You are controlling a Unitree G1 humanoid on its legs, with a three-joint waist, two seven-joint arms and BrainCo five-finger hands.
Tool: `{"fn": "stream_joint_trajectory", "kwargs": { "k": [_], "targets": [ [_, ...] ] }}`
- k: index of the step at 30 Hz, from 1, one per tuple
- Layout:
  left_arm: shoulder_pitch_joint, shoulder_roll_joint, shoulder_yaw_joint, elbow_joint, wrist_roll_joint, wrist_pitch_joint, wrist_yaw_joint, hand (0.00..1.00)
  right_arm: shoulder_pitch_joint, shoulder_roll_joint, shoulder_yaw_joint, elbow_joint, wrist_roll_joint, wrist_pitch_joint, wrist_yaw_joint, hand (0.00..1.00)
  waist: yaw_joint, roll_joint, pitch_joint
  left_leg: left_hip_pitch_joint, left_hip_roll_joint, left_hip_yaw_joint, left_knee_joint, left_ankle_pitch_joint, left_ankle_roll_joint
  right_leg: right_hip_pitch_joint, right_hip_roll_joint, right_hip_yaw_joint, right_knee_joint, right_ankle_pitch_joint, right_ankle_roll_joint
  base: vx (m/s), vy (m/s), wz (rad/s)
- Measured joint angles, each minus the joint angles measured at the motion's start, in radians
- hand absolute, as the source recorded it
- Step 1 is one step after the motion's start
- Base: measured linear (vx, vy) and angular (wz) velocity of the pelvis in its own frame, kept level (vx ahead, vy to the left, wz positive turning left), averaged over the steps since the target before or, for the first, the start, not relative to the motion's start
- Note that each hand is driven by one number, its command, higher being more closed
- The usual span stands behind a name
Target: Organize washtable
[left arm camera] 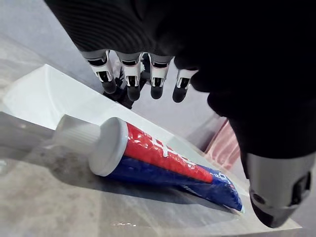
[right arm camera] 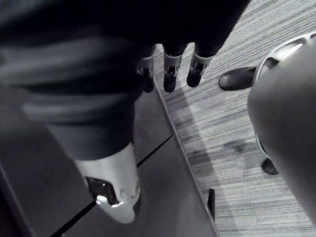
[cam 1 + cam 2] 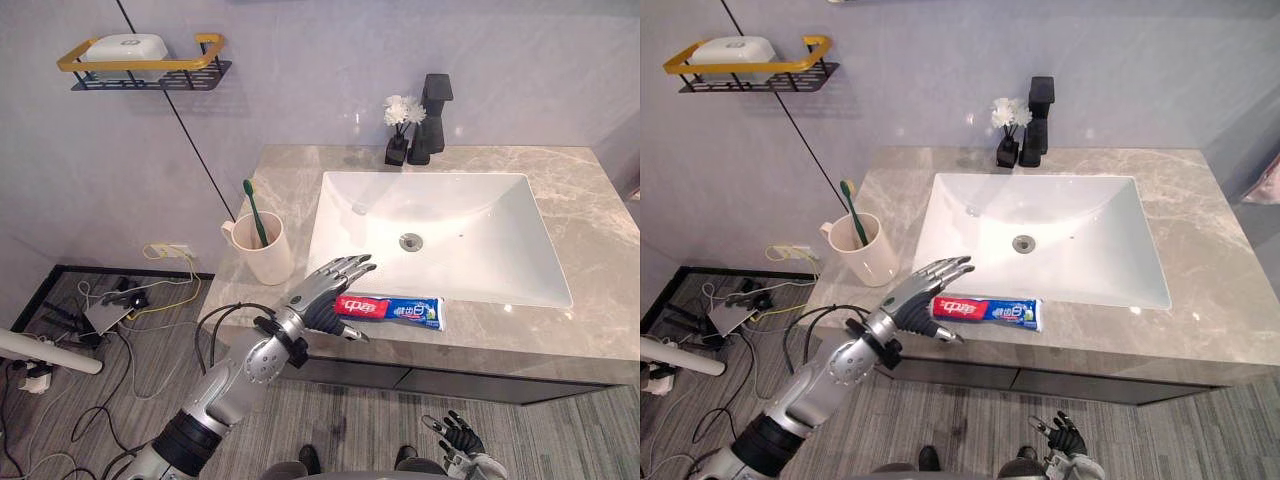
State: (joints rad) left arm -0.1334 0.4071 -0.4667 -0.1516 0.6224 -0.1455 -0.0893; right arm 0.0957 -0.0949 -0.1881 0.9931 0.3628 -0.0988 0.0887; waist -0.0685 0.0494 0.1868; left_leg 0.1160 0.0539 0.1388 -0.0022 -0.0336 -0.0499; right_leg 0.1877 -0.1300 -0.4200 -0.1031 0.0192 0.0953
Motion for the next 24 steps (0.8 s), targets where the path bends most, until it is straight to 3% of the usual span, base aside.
{"fn": "stream_joint_trajectory", "kwargs": {
  "k": [24],
  "targets": [
    [-0.002,0.001,0.000,0.051,0.041,0.005,0.000,0.00,0.001,-0.011,0.000,-0.015,0.000,0.002,-0.002,0.00,-0.002,0.009,0.005,0.000,-0.001,0.002,-0.018,0.000,0.000,-0.010,0.001,0.004,-0.001,0.000,0.000,0.00,0.000,0.00]
  ]
}}
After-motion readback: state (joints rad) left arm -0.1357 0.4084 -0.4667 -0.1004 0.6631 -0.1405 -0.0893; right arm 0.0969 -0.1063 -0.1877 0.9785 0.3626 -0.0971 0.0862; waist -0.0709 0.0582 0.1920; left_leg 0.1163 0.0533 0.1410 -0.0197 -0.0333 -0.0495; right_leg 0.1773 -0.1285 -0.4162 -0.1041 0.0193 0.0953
